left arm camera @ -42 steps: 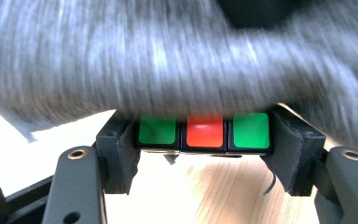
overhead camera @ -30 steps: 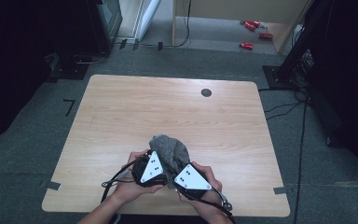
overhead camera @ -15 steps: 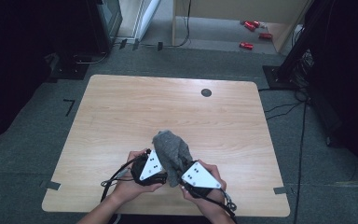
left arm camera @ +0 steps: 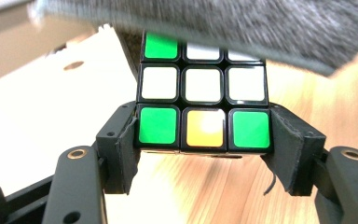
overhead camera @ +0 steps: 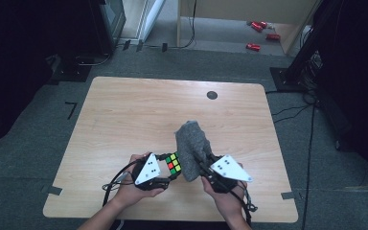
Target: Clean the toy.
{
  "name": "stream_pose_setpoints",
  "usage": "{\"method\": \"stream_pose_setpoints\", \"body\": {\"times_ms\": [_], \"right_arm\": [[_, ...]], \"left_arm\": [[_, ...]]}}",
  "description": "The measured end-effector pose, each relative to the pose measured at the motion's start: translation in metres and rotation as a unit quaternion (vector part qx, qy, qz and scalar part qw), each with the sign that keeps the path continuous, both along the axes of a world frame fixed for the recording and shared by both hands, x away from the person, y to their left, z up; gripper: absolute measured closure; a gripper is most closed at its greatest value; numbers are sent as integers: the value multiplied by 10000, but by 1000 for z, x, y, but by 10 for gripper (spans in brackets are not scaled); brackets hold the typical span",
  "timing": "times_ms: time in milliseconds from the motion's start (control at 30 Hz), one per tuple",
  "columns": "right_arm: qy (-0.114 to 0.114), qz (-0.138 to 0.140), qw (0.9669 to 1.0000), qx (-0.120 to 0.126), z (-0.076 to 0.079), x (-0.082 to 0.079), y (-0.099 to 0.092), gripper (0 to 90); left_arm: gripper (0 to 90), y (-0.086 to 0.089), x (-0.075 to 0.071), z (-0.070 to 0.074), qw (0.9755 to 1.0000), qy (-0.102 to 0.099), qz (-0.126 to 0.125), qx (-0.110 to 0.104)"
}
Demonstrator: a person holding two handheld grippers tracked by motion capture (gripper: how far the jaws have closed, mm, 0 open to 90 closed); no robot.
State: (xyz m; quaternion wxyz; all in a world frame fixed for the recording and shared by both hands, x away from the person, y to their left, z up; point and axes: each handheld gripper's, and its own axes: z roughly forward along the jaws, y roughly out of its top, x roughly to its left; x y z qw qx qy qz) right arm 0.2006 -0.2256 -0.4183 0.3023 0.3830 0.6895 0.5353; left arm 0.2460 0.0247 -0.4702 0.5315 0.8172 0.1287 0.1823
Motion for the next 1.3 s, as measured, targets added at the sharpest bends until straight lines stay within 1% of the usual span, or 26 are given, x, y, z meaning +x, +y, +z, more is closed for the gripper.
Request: {"method": "stream_pose_setpoints", "body": {"times_ms": [33,67,133,167,233,300,367,400,467,500,567,600,667,700,767,800,833,867,933,1000,1033,1100,1167,1200,1233,1300], "right_arm": [[-2,102,9996,276,2,0,-5,730],[-41,245,9986,467,3,0,-8,730],[-20,450,9969,643,4,1,-9,729],[102,545,9957,746,3,1,-8,729],[296,652,9938,852,-2,3,-5,730],[430,729,9923,909,-8,7,-3,729],[526,730,9919,899,-11,10,-5,729],[593,680,9922,862,-12,12,-6,729],[654,432,9950,626,-15,15,-8,729],[660,385,9955,560,-16,16,-10,729],[707,315,9952,604,-19,18,-13,729],[686,296,9950,664,-18,18,-14,730],[544,340,9941,875,-14,15,-16,729],[401,456,9930,1009,-10,12,-17,729],[243,672,9907,1157,-4,7,-16,728],[180,824,9890,1212,-2,5,-14,728],[152,931,9883,1200,0,3,-11,728],[164,982,9888,1110,0,3,-7,728],[295,946,9903,976,-4,4,-2,728],[451,851,9899,1035,-10,8,-3,729],[559,772,9902,1025,-13,11,-5,730],[734,553,9922,838,-17,16,-8,730],[878,391,9921,810,-20,20,-13,730],[887,353,9916,876,-20,20,-15,730],[834,370,9912,962,-18,20,-17,729],[690,504,9896,1159,-12,16,-18,727]], "left_arm": [[351,2,0,0,9999,-43,-32,-115],[351,4,-1,1,9997,-99,-60,-228],[351,8,-2,3,9987,-157,-159,-454],[351,9,-3,4,9983,-194,-168,-528],[351,11,-5,8,9974,-236,-184,-661],[351,12,-6,11,9973,-283,-138,-665],[351,14,-6,12,9969,-301,-134,-708],[351,15,-6,13,9966,-269,-144,-771],[351,17,-4,14,9960,-215,-144,-851],[351,17,-3,14,9960,-198,-148,-856],[351,18,-3,13,9962,-177,-148,-840],[351,18,-2,13,9964,-165,-147,-820],[351,17,-2,11,9967,-148,-149,-780],[351,17,-2,11,9968,-136,-161,-770],[351,15,-3,10,9970,-146,-194,-736],[351,14,-3,10,9971,-160,-219,-717],[351,13,-4,10,9971,-159,-230,-704],[351,12,-4,10,9972,-165,-232,-695],[351,12,-5,11,9972,-184,-228,-684],[351,14,-5,11,9971,-196,-198,-706],[351,15,-5,12,9968,-169,-191,-763],[351,18,-2,14,9958,-73,-180,-899],[351,21,0,14,9946,11,-187,-1017],[351,21,1,14,9946,24,-183,-1020],[351,21,1,14,9948,27,-186,-1004],[351,21,1,13,9953,25,-213,-944]]}}
